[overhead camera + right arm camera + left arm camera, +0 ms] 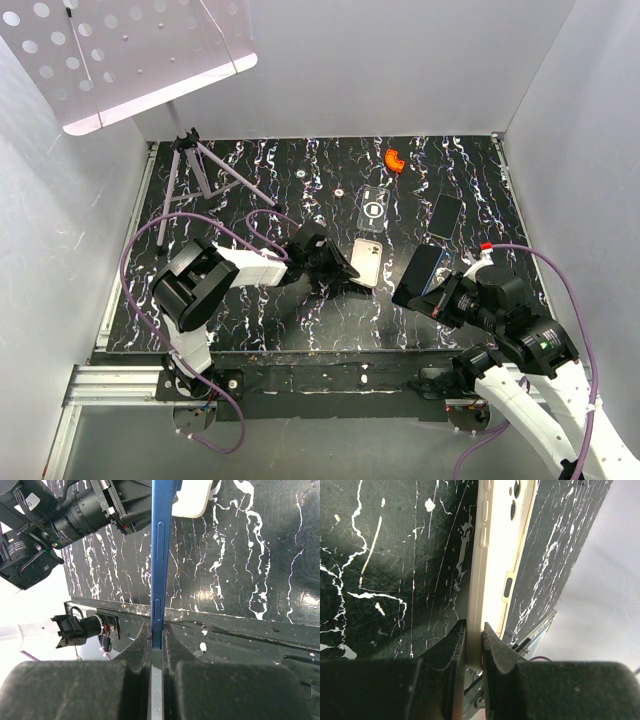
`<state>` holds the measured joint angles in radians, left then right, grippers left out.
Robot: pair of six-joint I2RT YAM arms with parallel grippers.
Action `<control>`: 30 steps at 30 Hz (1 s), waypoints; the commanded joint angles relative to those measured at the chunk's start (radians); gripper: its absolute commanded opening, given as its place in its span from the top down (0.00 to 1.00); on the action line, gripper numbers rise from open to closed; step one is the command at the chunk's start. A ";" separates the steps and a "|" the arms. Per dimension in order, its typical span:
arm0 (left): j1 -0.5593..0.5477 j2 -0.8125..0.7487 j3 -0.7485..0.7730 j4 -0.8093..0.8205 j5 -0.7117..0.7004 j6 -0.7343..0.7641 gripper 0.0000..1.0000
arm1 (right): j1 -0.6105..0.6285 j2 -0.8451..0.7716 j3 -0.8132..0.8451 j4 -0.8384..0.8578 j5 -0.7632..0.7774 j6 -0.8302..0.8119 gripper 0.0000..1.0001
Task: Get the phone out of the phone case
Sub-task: Place the phone case at the center of the board.
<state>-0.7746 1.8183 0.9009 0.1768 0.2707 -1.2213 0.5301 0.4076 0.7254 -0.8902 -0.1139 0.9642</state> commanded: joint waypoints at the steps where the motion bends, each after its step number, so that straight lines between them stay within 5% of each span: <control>1: -0.005 -0.004 -0.002 -0.006 -0.028 -0.027 1.00 | 0.001 0.002 0.034 0.071 0.013 -0.013 0.99; 5: 0.000 0.032 0.027 -0.074 0.018 -0.024 0.91 | 0.001 0.025 0.019 0.091 0.000 -0.013 0.99; 9: 0.000 0.018 0.003 -0.065 0.021 -0.014 0.42 | 0.001 0.057 0.022 0.096 0.006 -0.038 0.99; 13: 0.001 -0.037 0.006 -0.146 -0.028 0.040 0.17 | -0.005 0.102 0.039 0.085 0.025 -0.081 0.99; 21: 0.005 -0.230 -0.060 -0.296 -0.100 0.114 0.12 | -0.090 0.183 0.023 0.115 -0.039 -0.159 0.99; 30: 0.008 -0.629 -0.169 -0.453 -0.165 0.187 0.02 | -0.390 0.325 -0.044 0.186 -0.236 -0.332 0.99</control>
<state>-0.7719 1.3495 0.7399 -0.1726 0.1574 -1.0874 0.2386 0.6796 0.6998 -0.8120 -0.2478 0.7425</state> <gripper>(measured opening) 0.952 0.067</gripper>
